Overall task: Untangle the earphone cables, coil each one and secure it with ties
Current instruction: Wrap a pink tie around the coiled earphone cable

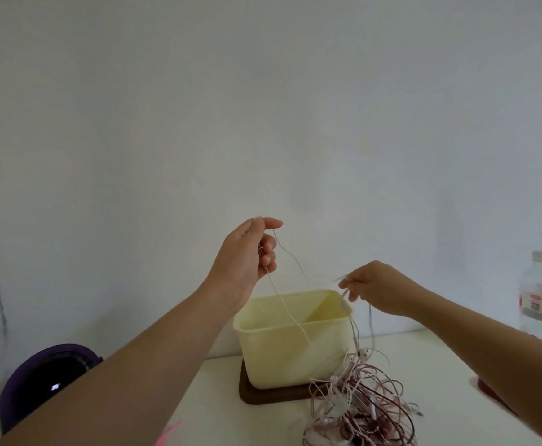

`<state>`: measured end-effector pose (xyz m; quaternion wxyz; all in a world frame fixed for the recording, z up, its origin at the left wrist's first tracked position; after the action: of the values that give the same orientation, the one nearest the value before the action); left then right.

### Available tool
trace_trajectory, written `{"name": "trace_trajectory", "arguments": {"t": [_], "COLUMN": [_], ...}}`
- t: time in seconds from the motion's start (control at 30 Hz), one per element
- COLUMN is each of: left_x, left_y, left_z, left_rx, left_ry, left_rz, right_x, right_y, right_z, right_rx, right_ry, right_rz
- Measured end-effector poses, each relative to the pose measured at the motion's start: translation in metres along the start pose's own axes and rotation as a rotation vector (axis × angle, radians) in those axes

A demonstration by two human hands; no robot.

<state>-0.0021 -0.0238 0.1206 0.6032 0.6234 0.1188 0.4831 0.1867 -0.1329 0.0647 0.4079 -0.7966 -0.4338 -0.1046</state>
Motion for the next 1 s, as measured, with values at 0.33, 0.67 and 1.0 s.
{"name": "trace_trajectory", "arguments": {"t": [0.33,0.67,1.0], "left_x": [-0.02,-0.014,0.029], "left_y": [-0.032,-0.034,0.0], "left_z": [0.014,0.01,-0.047], "left_rx": [0.268,0.277,0.105], "left_ry": [-0.181,-0.16,0.316], "left_rz": [-0.036,-0.005,0.129], "right_x": [-0.012,-0.011,-0.002], "right_y": [0.007,0.013,0.014], "right_z": [0.015,0.018,0.001], "right_rx": [-0.582,-0.086,0.27], "right_ry": [-0.09,-0.11,0.133], "right_rz": [-0.155,-0.02,0.137]}}
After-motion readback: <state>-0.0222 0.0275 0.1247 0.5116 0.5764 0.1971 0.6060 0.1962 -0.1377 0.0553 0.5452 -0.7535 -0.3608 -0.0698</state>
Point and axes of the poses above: each hand's wrist, its own x-axis towards the middle knuckle, its own z-axis out of the palm, y = z × x, the point moved 2 cm from there along x, towards the middle knuckle, and after that the axes turned 13 degrees about y, right-handed, at the moved point
